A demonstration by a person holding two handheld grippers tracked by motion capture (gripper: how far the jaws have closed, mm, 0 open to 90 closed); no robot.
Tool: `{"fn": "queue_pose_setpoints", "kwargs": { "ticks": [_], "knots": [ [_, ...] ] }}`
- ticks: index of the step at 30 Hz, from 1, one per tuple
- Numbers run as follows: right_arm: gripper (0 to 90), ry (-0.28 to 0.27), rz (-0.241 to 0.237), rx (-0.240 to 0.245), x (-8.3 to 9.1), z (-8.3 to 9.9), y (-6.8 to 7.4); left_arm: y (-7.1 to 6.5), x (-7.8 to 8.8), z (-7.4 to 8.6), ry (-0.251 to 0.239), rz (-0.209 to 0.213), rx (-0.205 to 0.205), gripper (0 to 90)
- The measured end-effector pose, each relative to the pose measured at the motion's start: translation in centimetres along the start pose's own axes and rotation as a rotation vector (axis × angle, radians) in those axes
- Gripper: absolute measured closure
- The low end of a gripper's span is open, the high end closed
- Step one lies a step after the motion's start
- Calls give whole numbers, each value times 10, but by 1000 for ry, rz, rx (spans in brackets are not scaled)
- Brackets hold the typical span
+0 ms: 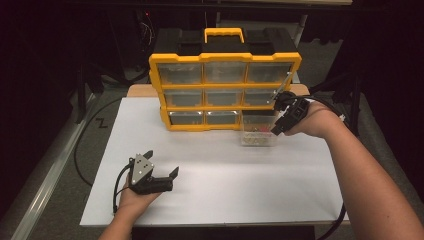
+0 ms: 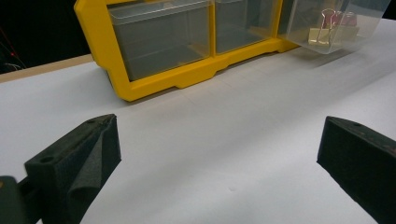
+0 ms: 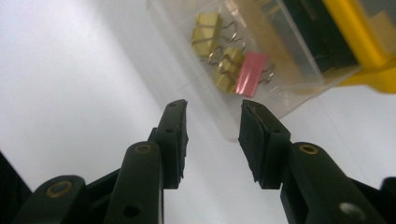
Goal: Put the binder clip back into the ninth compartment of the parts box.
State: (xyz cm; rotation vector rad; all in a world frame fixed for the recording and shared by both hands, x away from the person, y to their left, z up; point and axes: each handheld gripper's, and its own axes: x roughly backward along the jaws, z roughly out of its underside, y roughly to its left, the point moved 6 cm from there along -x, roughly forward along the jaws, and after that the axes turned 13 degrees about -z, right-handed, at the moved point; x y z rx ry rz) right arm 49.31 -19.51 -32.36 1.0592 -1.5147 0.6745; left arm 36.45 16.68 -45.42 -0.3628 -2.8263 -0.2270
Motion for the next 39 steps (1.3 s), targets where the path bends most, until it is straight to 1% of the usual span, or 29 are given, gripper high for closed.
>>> {"fn": "queue_pose_setpoints", "kwargs": {
  "ticks": [3,6,9,11,14,17,21,22,23,25,28,30,32,35,37,39],
  "knots": [
    [625,4,-9,7,-2,8,5,0,0,0,0,-3,-2,3],
    [591,13,-24,3,-5,16,10,1,0,-2,-12,-19,2,3],
    [558,8,-29,2,-7,23,15,2,0,-1,-5,-19,4,3],
    [526,11,-31,-10,-9,29,17,2,-1,0,0,-17,3,3],
    [452,0,-47,-26,-15,37,19,0,-2,0,4,-16,2,3],
    [396,-3,-50,-38,-25,43,19,0,-2,0,9,-19,-3,2],
    [305,-6,-53,-55,-38,50,18,-1,-4,1,19,-21,2,3],
    [286,-8,-55,-67,-41,52,18,-1,-4,2,23,-22,0,2],
    [264,-8,-58,-65,-45,54,17,-1,-4,2,29,-23,-5,2],
    [216,-2,-63,-75,-54,57,16,0,-5,3,37,-25,-9,2],
    [154,-4,-56,-92,-66,60,15,1,-4,4,45,-31,-6,2],
    [130,-9,-59,-94,-73,62,14,0,-4,4,48,-31,-10,2],
    [84,-21,-55,-100,-82,64,13,0,-5,4,53,-34,-15,2],
    [8,-16,-54,-110,-94,67,13,1,-4,4,49,-46,-14,2],
    [6,-15,-52,-109,-102,69,14,2,-3,3,42,-54,-4,2],
    [6,-21,-29,-120,-106,70,12,2,-3,3,46,-51,7,2]
  ]
}}
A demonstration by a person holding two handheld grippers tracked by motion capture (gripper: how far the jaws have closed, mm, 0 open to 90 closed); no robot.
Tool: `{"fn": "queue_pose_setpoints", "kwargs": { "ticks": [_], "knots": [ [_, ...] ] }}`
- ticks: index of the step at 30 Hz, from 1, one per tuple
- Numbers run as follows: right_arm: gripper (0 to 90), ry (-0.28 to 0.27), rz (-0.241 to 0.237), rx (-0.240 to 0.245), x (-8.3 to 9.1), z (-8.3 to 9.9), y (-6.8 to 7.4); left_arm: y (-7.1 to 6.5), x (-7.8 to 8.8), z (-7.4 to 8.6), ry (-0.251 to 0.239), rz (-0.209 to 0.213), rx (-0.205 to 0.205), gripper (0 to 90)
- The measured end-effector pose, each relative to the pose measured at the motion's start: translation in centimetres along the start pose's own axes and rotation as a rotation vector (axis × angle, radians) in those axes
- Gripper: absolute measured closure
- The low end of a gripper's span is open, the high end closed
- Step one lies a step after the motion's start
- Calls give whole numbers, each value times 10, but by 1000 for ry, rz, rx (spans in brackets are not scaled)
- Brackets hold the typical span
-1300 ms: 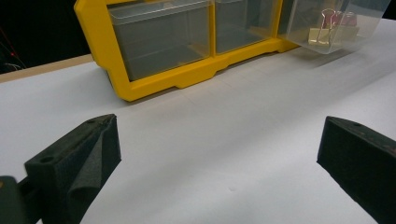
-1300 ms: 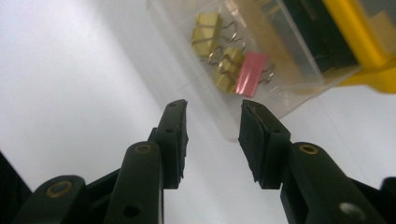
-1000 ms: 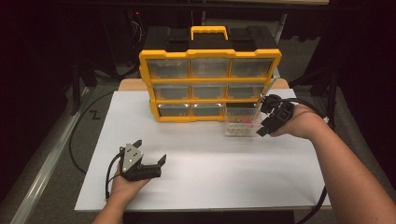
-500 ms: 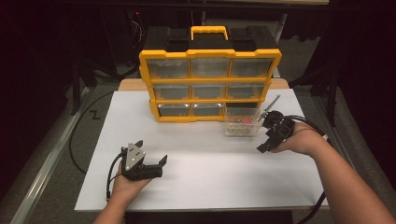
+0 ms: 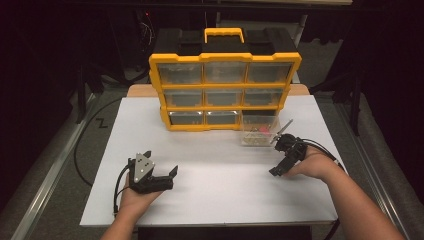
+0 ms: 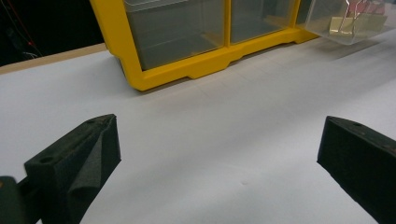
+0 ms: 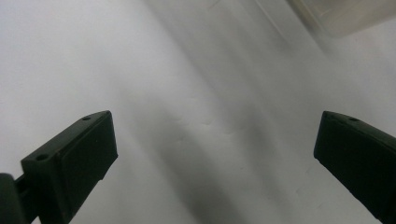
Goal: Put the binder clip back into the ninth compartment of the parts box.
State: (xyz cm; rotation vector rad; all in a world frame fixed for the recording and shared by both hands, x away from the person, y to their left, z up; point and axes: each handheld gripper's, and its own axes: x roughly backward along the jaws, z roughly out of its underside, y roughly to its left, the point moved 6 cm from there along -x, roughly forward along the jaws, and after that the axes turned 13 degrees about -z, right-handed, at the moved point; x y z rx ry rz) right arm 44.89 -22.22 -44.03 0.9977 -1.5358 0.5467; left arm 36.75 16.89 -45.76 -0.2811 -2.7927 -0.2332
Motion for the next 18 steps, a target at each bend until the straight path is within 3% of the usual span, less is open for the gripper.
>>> {"fn": "queue_pose_setpoints", "kwargs": {
  "ticks": [7,12,18],
  "knots": [
    [7,-24,26,19,-11,3,-1,2,-2,0,13,1,19,3],
    [7,-85,26,16,-14,4,1,5,-3,0,25,-10,42,4],
    [7,-195,44,32,-18,7,4,5,-2,0,28,-6,51,4]
  ]
}}
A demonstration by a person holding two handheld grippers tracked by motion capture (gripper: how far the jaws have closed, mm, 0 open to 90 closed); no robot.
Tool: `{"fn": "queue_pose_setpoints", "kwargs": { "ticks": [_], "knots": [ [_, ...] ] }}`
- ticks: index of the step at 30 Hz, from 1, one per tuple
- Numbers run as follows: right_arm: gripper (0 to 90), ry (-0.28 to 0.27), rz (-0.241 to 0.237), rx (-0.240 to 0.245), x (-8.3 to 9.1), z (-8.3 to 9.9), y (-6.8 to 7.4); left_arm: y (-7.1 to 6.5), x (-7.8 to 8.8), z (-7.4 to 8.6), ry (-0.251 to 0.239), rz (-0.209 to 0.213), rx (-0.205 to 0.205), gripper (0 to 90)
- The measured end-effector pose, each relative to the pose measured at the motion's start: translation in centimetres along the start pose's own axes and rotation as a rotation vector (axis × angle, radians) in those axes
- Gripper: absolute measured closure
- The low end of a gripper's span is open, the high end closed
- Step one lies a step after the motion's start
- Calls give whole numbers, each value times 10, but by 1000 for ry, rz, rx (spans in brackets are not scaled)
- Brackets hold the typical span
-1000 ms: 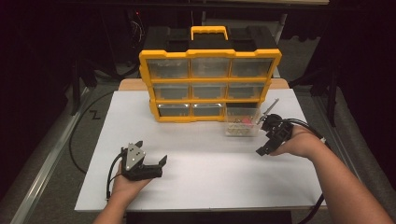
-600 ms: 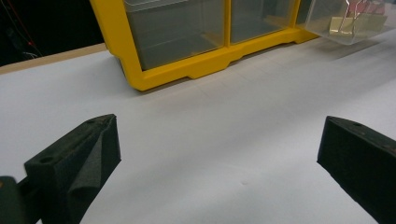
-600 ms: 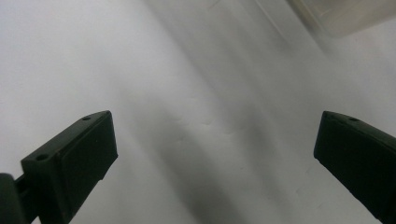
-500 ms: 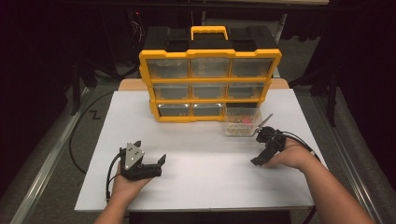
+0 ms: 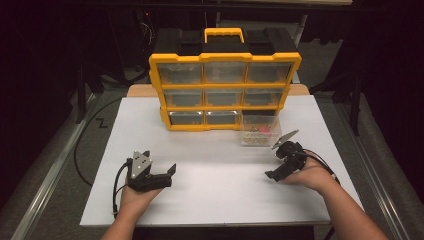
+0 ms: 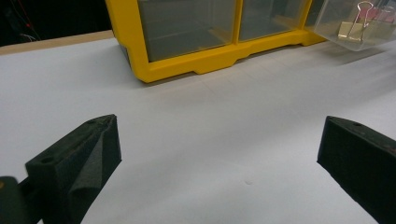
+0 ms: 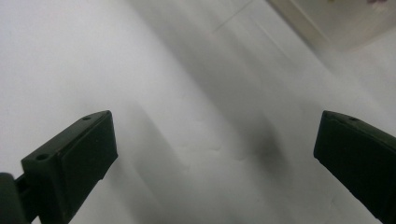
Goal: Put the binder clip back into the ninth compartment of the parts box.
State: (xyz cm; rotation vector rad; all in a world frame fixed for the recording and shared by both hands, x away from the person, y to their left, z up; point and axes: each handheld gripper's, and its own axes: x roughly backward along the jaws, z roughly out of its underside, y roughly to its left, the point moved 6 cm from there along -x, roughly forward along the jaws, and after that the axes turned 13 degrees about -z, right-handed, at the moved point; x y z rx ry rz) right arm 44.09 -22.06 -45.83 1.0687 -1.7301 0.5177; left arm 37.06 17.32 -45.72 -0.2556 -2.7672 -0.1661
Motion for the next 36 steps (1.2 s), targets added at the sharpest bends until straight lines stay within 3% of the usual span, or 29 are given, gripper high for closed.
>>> {"fn": "queue_pose_setpoints", "kwargs": {
  "ticks": [7,20,26,30,36],
  "knots": [
    [7,-159,22,24,1,-2,6,-1,-1,0,17,5,3,3],
    [7,-505,43,-41,9,5,10,-2,-1,1,11,17,-2,3],
    [7,-651,65,-41,11,12,15,-3,-1,2,4,27,10,3],
    [7,-701,74,-51,12,15,17,-2,-3,2,-2,32,35,3],
    [7,-710,87,-73,13,20,16,-3,-2,1,-14,31,32,3]
  ]
}}
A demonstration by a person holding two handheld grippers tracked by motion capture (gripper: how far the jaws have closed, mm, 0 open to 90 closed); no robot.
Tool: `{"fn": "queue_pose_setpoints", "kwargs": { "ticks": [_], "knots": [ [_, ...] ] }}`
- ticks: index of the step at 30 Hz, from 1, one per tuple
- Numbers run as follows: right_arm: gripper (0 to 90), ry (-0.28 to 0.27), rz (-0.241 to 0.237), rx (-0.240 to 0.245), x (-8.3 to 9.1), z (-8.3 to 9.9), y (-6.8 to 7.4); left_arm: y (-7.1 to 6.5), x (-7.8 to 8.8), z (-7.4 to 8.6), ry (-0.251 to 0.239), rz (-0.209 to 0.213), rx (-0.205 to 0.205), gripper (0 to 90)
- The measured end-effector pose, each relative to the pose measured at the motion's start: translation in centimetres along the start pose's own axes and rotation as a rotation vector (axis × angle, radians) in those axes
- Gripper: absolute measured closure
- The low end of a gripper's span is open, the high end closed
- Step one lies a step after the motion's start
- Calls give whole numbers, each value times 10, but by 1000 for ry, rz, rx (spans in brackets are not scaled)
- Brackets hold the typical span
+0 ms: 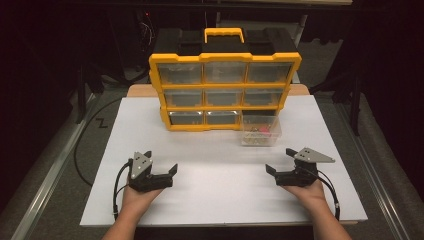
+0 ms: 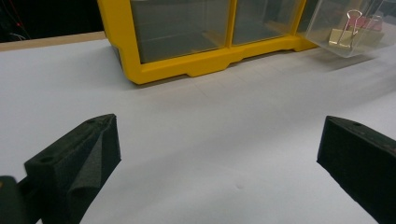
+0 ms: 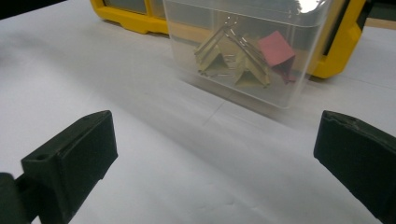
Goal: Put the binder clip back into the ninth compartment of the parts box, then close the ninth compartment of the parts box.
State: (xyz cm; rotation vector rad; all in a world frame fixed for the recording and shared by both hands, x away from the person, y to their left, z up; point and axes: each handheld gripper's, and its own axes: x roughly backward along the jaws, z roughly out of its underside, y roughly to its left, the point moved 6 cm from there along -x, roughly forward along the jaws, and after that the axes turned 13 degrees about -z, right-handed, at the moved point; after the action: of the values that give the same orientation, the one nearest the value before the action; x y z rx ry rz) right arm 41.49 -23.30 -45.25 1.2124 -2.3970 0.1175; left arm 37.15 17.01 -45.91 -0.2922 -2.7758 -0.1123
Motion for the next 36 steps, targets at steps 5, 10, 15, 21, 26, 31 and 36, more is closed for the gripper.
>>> {"fn": "queue_pose_setpoints", "kwargs": {
  "ticks": [5,10,15,21,26,31,36],
  "knots": [
    [6,10,16,7,2,2,0,0,2,-2,-21,3,-8,3],
    [7,29,23,10,-1,4,0,-1,2,-2,-19,13,-13,3],
    [7,31,27,17,-3,4,1,-2,1,-1,-14,17,-8,3],
    [7,20,33,4,-2,3,-1,-4,0,1,6,18,-12,3],
    [13,22,33,-2,-1,3,-1,-5,0,1,7,16,-29,3],
    [49,16,33,5,0,2,-1,-5,2,1,-5,9,-37,3],
    [151,12,36,6,1,2,0,-6,4,0,-9,10,-30,3]
  ]
}}
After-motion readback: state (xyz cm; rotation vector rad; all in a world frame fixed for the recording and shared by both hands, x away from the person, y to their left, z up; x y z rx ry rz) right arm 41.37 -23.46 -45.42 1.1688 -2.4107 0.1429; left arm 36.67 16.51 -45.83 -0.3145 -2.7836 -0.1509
